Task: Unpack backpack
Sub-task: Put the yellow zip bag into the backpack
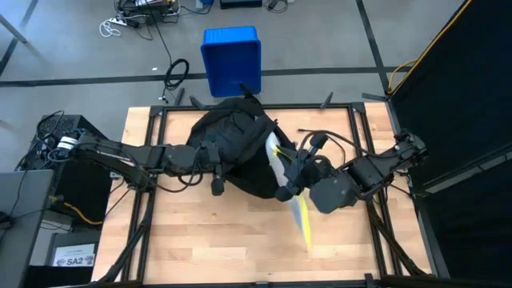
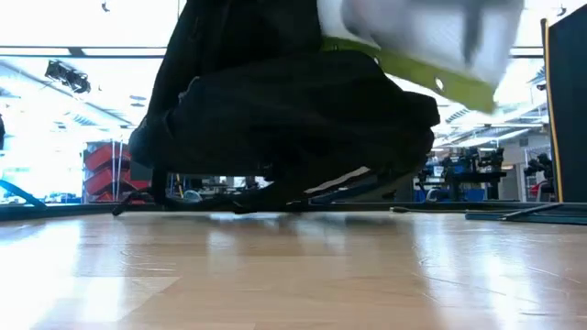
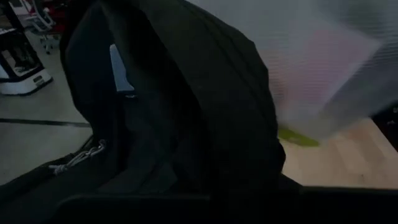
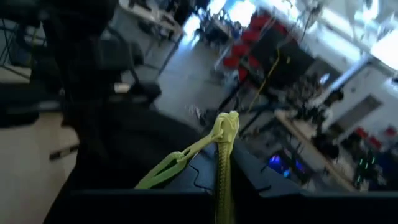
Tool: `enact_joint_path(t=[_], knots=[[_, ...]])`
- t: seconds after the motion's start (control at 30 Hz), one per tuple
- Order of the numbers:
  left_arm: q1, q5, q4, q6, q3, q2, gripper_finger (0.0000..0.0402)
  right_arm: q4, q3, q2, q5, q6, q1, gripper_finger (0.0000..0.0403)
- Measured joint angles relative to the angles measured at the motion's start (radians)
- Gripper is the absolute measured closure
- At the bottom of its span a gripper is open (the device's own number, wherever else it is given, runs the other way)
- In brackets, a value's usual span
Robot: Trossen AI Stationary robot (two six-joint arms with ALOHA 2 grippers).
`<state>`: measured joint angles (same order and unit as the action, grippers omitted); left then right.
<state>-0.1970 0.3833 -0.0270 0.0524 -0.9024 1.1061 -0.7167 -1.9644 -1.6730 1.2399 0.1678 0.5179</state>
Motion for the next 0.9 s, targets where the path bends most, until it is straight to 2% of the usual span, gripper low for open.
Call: enact_joint_path(t=[0.07, 0.13, 0.37, 0.6, 0.9], knots=[[0.0, -0.007, 0.0, 0.005, 0.0, 0.0, 0.0402, 0.066, 0.0, 0.0, -0.017, 0.069, -0.009, 0.0403], [0.0, -0.026, 0.001, 0.006, 0.0, 0.0, 0.0402, 0.075, 0.0, 0.0, -0.07, 0.066, -0.032, 0.0403], [0.0, -0.048, 0.065, 0.008, 0.002, 0.002, 0.0402, -0.02, 0.046, -0.031, -0.326, -0.115, -0.146, 0.0403], [-0.001, -0.063, 0.081, 0.007, -0.013, 0.002, 0.0402, -0.046, 0.111, -0.091, -0.444, -0.209, -0.23, 0.0403], [0.0, -0.084, 0.067, 0.004, -0.028, 0.002, 0.0402, -0.008, 0.126, -0.172, -0.605, -0.224, -0.315, 0.0403]])
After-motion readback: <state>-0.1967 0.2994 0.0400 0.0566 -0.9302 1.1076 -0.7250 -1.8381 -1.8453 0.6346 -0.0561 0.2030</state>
